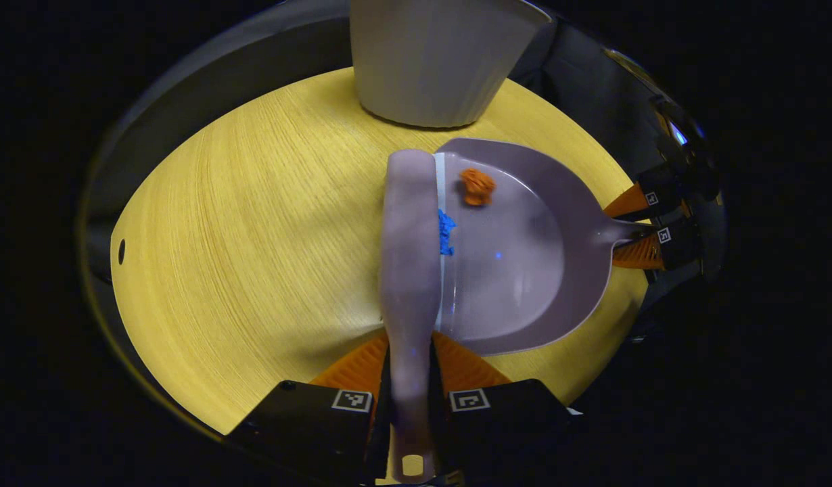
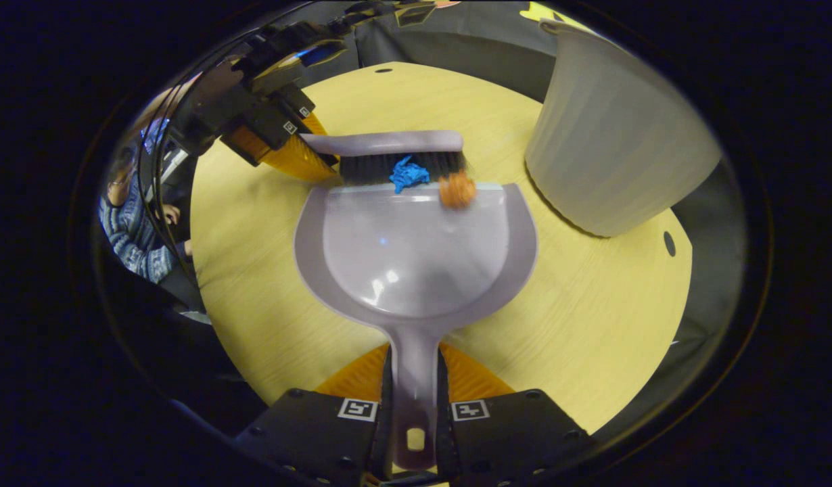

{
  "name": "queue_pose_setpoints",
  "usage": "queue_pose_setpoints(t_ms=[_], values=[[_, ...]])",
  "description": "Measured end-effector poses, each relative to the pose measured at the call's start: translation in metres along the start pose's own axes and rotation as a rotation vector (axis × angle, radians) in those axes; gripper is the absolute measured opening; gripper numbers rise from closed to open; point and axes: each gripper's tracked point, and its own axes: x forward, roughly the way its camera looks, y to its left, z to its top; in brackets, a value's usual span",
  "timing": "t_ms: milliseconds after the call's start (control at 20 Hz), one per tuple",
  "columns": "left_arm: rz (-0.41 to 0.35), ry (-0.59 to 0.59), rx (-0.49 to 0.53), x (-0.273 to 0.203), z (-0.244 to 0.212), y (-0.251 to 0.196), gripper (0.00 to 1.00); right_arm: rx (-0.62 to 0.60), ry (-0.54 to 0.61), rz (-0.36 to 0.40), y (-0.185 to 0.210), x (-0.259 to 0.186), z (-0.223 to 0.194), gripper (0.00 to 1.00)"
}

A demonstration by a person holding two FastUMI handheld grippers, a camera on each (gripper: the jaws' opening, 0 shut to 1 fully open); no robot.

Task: Pick up the small broom and dustpan from the desktop, sweep the trash into the dustpan with the broom, and then empty the trash into the garbage bin.

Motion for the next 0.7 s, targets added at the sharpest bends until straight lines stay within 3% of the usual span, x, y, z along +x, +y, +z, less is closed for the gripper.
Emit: queue_pose_setpoints(t_ms=[250,500,550,700], values=[[-0.024,-0.004,-0.027,-0.008,-0.001,0.000,0.28,0.030,-0.014,0.002,0.002,0.000,0.000,0.25],[0.040,-0.009,-0.139,-0.011,-0.012,0.018,0.28,0.088,-0.038,-0.008,0.004,0.004,-0.001,0.25],[0.068,-0.011,-0.171,-0.014,-0.017,0.023,0.28,0.125,-0.039,-0.007,0.005,0.004,-0.005,0.17],[0.110,-0.015,-0.245,-0.022,-0.030,0.029,0.28,0.177,-0.051,-0.027,0.004,0.005,-0.007,0.17]])
